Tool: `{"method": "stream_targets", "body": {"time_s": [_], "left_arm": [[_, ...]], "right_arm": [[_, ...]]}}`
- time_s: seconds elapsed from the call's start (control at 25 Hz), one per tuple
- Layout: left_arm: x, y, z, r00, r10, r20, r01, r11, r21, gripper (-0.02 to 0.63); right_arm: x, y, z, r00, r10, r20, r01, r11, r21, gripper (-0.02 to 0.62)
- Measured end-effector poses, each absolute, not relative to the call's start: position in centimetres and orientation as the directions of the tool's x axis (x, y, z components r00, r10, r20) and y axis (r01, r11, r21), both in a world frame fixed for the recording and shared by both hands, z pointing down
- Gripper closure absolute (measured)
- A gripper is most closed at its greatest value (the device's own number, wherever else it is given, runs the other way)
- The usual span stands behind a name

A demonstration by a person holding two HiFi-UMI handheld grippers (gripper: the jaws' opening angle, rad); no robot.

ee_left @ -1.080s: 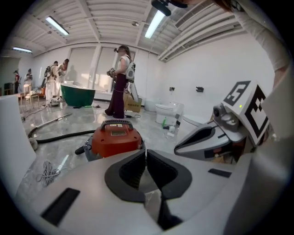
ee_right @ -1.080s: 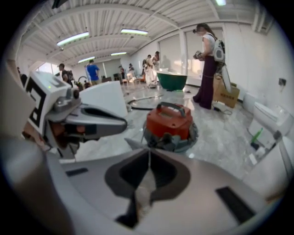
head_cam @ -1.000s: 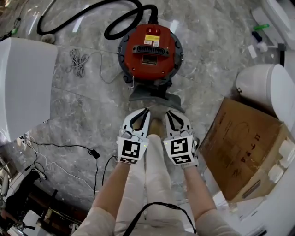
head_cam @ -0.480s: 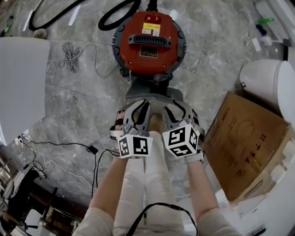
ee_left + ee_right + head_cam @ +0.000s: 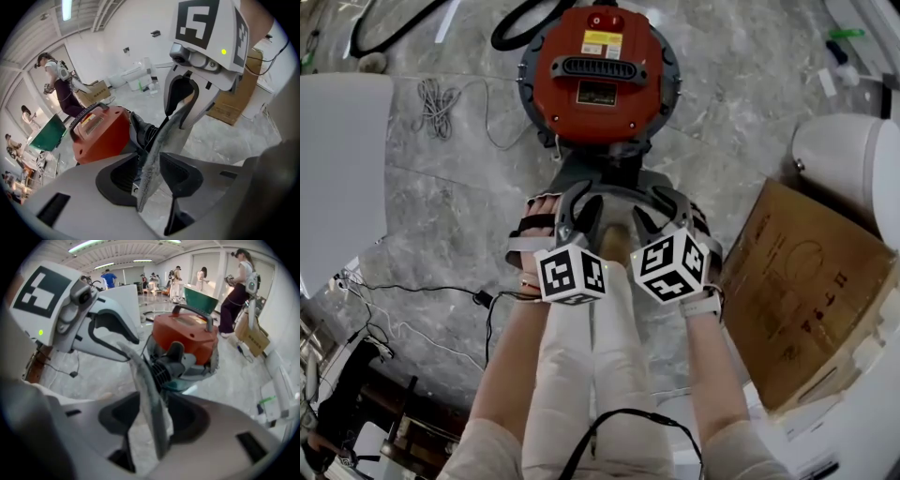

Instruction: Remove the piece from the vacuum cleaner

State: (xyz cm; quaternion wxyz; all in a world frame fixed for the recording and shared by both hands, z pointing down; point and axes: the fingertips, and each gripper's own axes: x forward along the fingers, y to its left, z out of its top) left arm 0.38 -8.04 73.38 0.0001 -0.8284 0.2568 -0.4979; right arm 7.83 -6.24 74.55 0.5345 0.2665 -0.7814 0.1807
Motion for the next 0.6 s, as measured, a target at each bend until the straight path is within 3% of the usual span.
{"method": "stream_targets", "body": {"time_s": [0.24,0.6], "left_arm": [[1.0,-7.3,75.4,0.369,-0.323,0.871,-0.338,-0.920,-0.198,0.436],[0.6,-8.1,77.6,0.325,-0.315,0.892,-0.296,-0.929,-0.221,0.436]], "right_arm": [[7.6,-6.3,75.6,-0.284,-0.194,0.939,-0.568,0.823,-0.002,0.422],[7.5,-6.2,77.0,-0.275,-0.198,0.941,-0.540,0.841,0.019,0.423]]}}
